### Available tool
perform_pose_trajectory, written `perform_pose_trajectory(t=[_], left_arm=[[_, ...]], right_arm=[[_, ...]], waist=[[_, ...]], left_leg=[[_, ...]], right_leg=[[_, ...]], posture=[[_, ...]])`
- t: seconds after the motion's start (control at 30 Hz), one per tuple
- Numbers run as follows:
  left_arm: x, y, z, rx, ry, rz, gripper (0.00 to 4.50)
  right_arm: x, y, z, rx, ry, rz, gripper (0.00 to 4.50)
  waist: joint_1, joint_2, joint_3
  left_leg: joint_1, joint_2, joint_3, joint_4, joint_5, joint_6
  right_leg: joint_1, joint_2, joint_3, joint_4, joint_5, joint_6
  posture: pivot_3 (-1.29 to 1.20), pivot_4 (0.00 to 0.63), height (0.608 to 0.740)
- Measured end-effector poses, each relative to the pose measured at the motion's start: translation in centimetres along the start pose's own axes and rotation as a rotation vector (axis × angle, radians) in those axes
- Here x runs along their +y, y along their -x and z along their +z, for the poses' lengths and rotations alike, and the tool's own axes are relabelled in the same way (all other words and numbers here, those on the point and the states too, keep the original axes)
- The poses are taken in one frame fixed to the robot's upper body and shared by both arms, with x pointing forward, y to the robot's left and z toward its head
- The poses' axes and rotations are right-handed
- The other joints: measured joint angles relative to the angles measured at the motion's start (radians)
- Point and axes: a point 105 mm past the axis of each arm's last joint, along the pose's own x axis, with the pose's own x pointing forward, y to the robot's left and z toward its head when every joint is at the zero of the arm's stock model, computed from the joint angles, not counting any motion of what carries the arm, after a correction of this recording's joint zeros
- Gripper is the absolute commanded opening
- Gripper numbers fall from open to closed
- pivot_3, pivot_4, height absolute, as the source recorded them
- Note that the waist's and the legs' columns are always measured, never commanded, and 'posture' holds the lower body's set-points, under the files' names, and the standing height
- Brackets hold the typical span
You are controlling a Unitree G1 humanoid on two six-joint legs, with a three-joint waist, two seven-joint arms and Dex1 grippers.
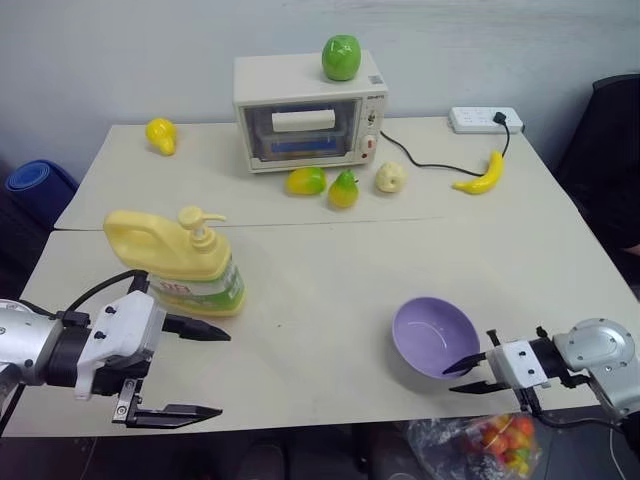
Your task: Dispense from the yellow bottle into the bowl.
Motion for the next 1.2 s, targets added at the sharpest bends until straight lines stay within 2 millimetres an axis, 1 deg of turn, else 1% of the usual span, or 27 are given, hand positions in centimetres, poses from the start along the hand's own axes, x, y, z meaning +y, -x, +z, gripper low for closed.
perform_pose_trajectory(t=[0.17, 0.27, 0.33, 0.43, 0.47, 0.7, 0.77, 0.87, 0.97, 1.03, 1.1, 1.13, 1.2], left_arm=[[0.0, -0.2, 0.1, -0.003, -0.003, -0.007, 4.5], [0.1, -0.1, 0.1, -0.003, -0.004, -0.006, 4.5], [0.1, -0.1, 0.1, -0.003, -0.006, -0.005, 4.5], [0.1, -0.1, 0.1, -0.003, -0.006, -0.004, 4.5], [0.2, -0.1, 0.2, -0.004, -0.011, -0.003, 4.5], [0.3, -0.2, 0.3, -0.006, -0.018, 0.001, 4.5], [0.5, -0.2, 0.4, -0.008, -0.027, 0.011, 4.5], [1.1, -0.1, 1.1, -0.018, -0.06, 0.036, 4.5], [1.9, 0.1, 2.1, -0.054, -0.083, 0.064, 4.5], [3.0, 0.7, 3.6, -0.104, -0.104, 0.113, 4.5], [3.9, 1.3, 4.9, -0.155, -0.119, 0.15, 4.5], [4.2, 1.6, 5.7, -0.179, -0.123, 0.164, 4.5], [4.6, 2.3, 6.8, -0.219, -0.124, 0.185, 4.5]], right_arm=[[-0.3, -1.2, 0.1, -0.025, -0.018, 0.001, 1.13], [-0.5, -1.3, 0.0, -0.012, -0.015, -0.003, 1.13], [-0.6, -1.3, -0.1, 0.001, -0.012, -0.008, 0.77], [-1.0, -1.2, 0.0, 0.001, 0.002, -0.029, 0.02], [-1.3, -1.2, 0.2, 0.002, 0.019, -0.033, 0.02], [-1.3, -1.2, 0.2, 0.007, 0.032, -0.039, 0.02], [-1.5, -1.3, 0.5, 0.009, 0.032, -0.038, 0.02], [-2.2, -1.8, 1.6, 0.002, 0.024, -0.028, 0.02], [-4.1, -2.2, 3.5, -0.006, 0.018, -0.058, 0.02], [-6.4, -2.5, 5.6, -0.026, 0.017, -0.119, 0.02], [-8.2, -2.8, 7.7, -0.044, 0.01, -0.165, 0.02], [-8.9, -3.0, 8.8, -0.048, 0.002, -0.181, 0.02], [-9.8, -3.5, 10.2, -0.055, -0.025, -0.204, 0.02]], waist=[[0.001, 0.0, 0.0], [0.001, 0.0, 0.0], [0.001, 0.0, 0.0], [-0.001, 0.0, 0.0], [-0.002, 0.0, 0.0], [0.0, -0.001, 0.0], [-0.001, -0.001, 0.0], [-0.001, -0.001, 0.0], [-0.001, 0.0, 0.0], [-0.001, 0.0, 0.0], [0.001, 0.0, 0.0], [0.002, 0.0, 0.0], [0.003, 0.0, 0.0]], left_leg=[[0.0, 0.0, 0.0, 0.0, 0.0, 0.0], [0.0, 0.0, 0.0, 0.001, 0.0, 0.0], [0.0, 0.0, 0.0, 0.0, 0.0, 0.0], [0.0, 0.0, 0.0, 0.0, 0.0, 0.0], [0.001, 0.0, 0.0, 0.0, 0.0, 0.0], [0.0, 0.0, -0.001, 0.002, 0.0, -0.001], [0.001, 0.0, -0.001, 0.002, 0.0, -0.001], [0.0, 0.0, -0.001, 0.002, 0.0, -0.001], [0.0, 0.0, -0.002, 0.003, 0.001, -0.001], [-0.001, 0.0, -0.006, 0.008, 0.001, -0.001], [-0.004, 0.0, -0.008, 0.01, 0.001, -0.001], [-0.005, -0.001, -0.009, 0.01, 0.001, -0.001], [-0.009, -0.001, -0.01, 0.01, 0.001, -0.001]], right_leg=[[0.0, 0.0, 0.0, 0.0, 0.0, 0.001], [0.0, 0.0, 0.0, 0.0, 0.0, 0.001], [0.0, 0.0, 0.0, 0.0, 0.0, 0.001], [0.0, 0.0, 0.0, 0.0, 0.0, 0.001], [0.0, 0.0, 0.0, 0.001, 0.0, 0.001], [0.001, 0.0, 0.0, 0.001, 0.0, 0.001], [0.001, 0.0, 0.0, 0.001, 0.001, 0.001], [0.0, 0.0, 0.0, 0.002, 0.001, 0.001], [0.0, 0.0, -0.001, 0.003, 0.001, 0.002], [-0.003, 0.0, -0.002, 0.005, 0.002, 0.004], [-0.006, 0.0, -0.003, 0.007, 0.006, 0.011], [-0.007, 0.0, -0.004, 0.007, 0.006, 0.01], [-0.011, 0.0, -0.004, 0.007, 0.006, 0.01]], posture=[[0.0, 0.15, 0.74], [0.0, 0.15, 0.74], [0.0, 0.15, 0.74], [0.0, 0.15, 0.74], [0.0, 0.15, 0.74], [0.0, 0.15, 0.74], [0.0, 0.15, 0.74], [0.0, 0.15, 0.74], [0.0, 0.15, 0.74], [0.0, 0.15, 0.74], [0.0, 0.15, 0.74], [0.0, 0.15, 0.74], [0.0, 0.15, 0.74]])
